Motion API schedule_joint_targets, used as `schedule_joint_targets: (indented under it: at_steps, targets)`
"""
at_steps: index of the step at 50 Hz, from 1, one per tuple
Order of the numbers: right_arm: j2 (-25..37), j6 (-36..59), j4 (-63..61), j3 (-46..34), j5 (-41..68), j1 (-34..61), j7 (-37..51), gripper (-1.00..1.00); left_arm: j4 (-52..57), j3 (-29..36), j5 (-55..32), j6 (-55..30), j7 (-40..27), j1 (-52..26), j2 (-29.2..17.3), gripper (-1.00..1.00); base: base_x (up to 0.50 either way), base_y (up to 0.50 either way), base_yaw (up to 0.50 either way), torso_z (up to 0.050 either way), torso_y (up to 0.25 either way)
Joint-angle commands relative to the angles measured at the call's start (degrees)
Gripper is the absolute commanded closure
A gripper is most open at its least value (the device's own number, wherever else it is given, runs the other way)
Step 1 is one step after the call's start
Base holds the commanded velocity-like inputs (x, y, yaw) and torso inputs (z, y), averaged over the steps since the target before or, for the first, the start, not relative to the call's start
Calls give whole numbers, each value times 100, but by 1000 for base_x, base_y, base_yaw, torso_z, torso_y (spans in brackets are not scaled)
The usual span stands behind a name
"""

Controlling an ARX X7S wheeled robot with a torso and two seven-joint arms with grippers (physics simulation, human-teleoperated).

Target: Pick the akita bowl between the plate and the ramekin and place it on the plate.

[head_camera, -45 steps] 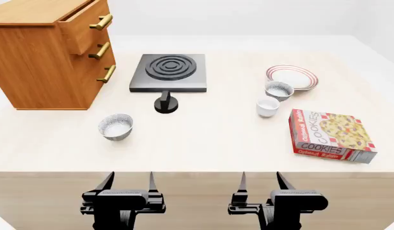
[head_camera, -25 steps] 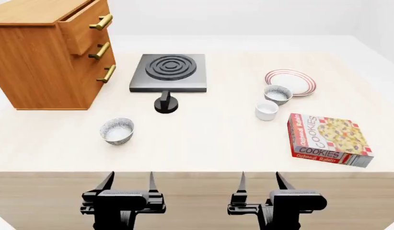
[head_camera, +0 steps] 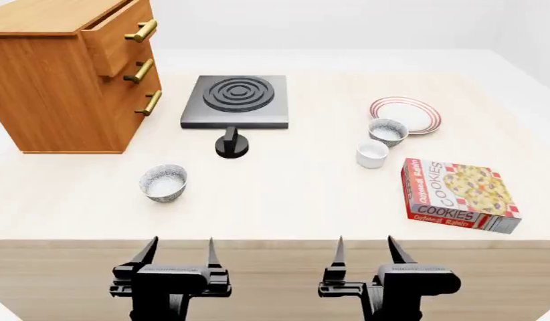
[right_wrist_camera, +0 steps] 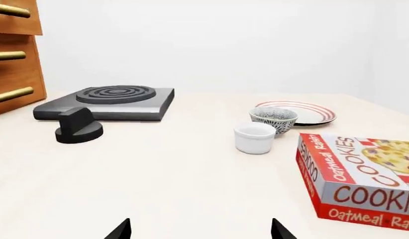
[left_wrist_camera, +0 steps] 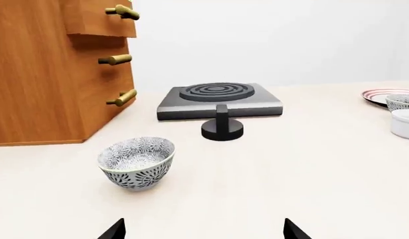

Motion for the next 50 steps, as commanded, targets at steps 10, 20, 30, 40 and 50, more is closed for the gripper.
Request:
schedule_joint_targets:
  at_steps: [10,20,30,40,50]
  targets:
    - [217,-358,-4245,-52,-469,-417,267,-100,4120,-103,987,312,-462,895,-194,-100,0,0,0,0,0]
    - [357,-765,-4533,-140,-419,-563,308,-100,4704,-24,1286,524,-619,1073,-257,-100,0,0,0,0,0]
    - [415,-1045,-4570,-141,-211,-567,412,-100,4715,28,1215,574,-701,1066,-328,-100,0,-243,0,0,0]
    - [478,-1085,-4508,-203,-217,-591,466,-100,4558,91,1151,541,-760,1024,-385,-100,0,-500,0,0,0]
    - [528,-1101,-4497,-239,-213,-595,532,-100,4500,136,1147,590,-827,1036,-454,-100,0,-500,0,0,0]
